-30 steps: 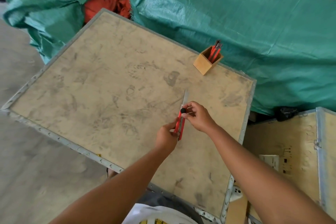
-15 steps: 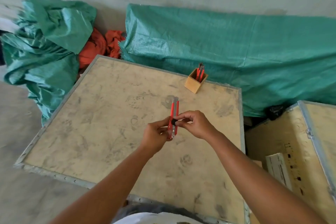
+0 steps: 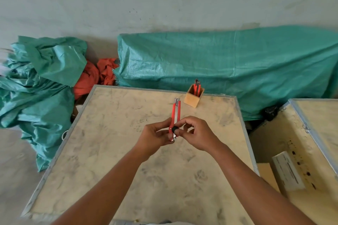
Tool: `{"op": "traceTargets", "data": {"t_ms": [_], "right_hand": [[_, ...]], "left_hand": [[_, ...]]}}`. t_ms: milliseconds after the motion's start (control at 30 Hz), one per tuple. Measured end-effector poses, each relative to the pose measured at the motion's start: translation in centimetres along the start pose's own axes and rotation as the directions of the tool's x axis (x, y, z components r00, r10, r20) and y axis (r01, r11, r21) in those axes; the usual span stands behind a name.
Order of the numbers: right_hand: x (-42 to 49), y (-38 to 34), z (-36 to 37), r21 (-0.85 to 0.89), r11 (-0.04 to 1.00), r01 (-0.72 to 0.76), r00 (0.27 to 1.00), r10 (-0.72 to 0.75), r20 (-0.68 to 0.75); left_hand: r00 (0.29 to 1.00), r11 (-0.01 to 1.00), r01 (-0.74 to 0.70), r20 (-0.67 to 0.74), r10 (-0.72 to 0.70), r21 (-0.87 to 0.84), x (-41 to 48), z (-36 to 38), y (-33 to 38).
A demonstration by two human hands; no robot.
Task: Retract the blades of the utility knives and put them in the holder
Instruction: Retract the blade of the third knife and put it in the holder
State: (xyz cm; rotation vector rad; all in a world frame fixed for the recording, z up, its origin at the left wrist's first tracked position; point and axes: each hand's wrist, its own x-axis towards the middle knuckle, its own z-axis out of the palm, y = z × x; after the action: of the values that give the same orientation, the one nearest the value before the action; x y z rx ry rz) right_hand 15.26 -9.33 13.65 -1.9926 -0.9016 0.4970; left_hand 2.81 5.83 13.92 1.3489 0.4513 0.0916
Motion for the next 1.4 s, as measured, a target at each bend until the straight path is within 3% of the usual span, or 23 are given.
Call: {"op": "traceTargets", "data": {"t_ms": [233,400,600,800,967,1400], "right_hand": [[0.1,0.1,-0.4,0.021,1.0,-0.013,1.0,0.013,0.014],[-0.1,0.0,-0.1,0.042,0.999,-0.016,0.995,0.02,-0.096],[-0.3,0.4,-0.4,0.053,0.999,0.002,1.0,-0.001,-0.027],[-0.6,0.2,-0.2,0.08,0.997,-0.01,0.993,0.019,-0.115],[-0.5,0.1,-0.5,0.181,0.983,-0.031,0.993,0.051,-0.11],[1.8,1.7,-2.6,0.316,0.942,-0.112,0.933,0.209,-0.292]], "left_hand": [[1.0,1.0,0.008,0.01,-0.008,0.007,0.9,-0.2,0.2],[1.0,1.0,0.009,0.023,-0.009,0.02,1.2,-0.1,0.5],[0.999,1.0,0.021,0.036,-0.021,-0.007,1.0,-0.1,0.4],[0.998,1.0,0.007,0.056,-0.007,-0.002,1.0,0.0,0.6],[0.999,1.0,0.01,0.047,-0.009,-0.01,1.2,0.0,0.6],[0.996,0.975,-0.02,0.085,0.001,0.222,4.6,1.8,1.3]]}}
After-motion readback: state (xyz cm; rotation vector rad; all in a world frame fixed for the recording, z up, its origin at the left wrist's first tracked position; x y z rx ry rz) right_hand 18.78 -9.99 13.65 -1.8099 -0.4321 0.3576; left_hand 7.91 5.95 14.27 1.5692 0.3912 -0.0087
